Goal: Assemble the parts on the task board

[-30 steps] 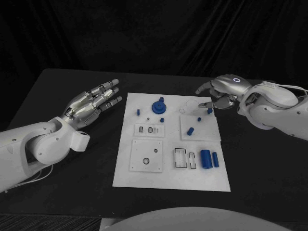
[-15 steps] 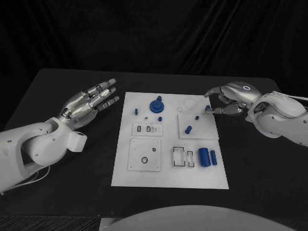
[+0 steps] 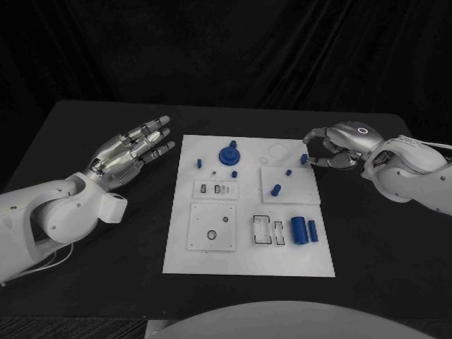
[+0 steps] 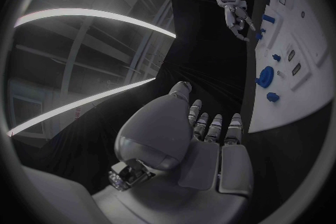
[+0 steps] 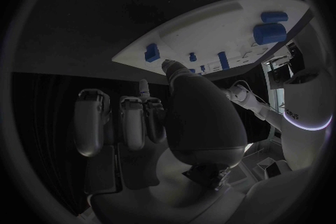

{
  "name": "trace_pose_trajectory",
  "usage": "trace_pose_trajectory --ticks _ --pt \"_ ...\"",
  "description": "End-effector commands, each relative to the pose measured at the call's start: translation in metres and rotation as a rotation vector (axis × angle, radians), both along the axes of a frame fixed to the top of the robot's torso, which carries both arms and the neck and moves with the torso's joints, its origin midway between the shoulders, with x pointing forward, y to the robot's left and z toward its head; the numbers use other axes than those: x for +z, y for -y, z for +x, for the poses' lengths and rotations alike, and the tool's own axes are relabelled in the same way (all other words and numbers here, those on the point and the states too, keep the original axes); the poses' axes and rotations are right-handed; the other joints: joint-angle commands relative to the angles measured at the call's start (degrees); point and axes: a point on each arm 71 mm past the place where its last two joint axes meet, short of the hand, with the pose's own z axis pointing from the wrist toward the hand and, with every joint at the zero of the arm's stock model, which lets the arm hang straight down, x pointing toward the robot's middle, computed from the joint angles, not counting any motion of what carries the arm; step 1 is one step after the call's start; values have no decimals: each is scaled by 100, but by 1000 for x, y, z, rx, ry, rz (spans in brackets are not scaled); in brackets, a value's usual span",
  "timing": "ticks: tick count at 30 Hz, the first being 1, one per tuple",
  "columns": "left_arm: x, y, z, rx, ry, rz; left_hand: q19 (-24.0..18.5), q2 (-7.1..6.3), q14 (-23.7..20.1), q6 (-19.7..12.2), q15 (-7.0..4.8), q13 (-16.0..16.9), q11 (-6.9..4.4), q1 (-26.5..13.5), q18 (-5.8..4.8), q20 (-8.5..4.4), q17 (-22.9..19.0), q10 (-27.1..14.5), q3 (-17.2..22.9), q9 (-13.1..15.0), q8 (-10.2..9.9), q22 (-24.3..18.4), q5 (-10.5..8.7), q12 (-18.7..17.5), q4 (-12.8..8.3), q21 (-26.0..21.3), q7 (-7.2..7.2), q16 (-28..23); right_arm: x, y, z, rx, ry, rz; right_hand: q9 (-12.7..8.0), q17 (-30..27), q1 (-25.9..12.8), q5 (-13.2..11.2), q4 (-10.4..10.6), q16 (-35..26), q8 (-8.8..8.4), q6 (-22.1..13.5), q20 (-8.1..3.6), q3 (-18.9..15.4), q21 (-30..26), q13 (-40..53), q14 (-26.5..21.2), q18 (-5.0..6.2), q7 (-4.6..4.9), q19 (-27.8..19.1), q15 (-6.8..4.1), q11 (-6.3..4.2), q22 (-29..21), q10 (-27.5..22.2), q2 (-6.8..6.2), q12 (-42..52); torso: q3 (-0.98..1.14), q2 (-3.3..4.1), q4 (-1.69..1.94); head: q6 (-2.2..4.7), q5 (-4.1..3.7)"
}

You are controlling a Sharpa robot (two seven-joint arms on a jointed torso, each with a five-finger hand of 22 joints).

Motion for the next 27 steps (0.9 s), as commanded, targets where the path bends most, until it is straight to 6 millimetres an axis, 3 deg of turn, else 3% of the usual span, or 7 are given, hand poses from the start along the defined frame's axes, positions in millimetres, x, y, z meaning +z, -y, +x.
trace_pose_trajectory --ticks 1,6,16,27 --pt "0 1 -1 -12 4 -13 -7 -10 -6 12 33 3 44 55 104 35 6 -3 31 8 29 -5 22 23 2 -28 39 30 -3 0 2 -10 -8 -5 25 1510 86 132 -7 15 88 -47 -31 53 -24 1508 601 -34 2 223 -34 0 1256 599 -7 20 -12 -9 9 -13 -8" --pt "0 2 -1 -14 3 -13 -8 -11 -6 10 34 3 44 56 103 35 6 -3 35 7 29 -5 25 23 -2 -28 39 31 -7 -1 4 -15 -36 -16 80 1510 90 154 -2 15 246 -12 -30 62 -49 1508 601 -28 4 212 -32 2 1248 599 -16 20 -9 -9 6 -21 0" --pt "0 1 -1 -14 2 -13 -8 -12 -6 9 34 3 44 56 103 35 6 -3 37 7 29 -5 26 23 -4 -28 39 31 -14 -4 7 -29 -72 -29 176 1510 48 -244 0 15 565 -65 -27 25 -82 1508 601 -21 7 199 -29 4 1239 599 -25 20 -4 -5 21 -45 -12" --pt "0 1 -1 -15 0 -11 -7 -16 -5 6 37 3 45 58 103 37 6 -3 47 7 29 -4 29 24 -13 -27 39 31 -18 -6 10 -44 -95 -40 238 1510 84 -275 -11 15 727 -6 -25 30 -154 1508 601 -5 6 166 -28 6 1217 599 -13 20 -4 0 7 -62 -6"
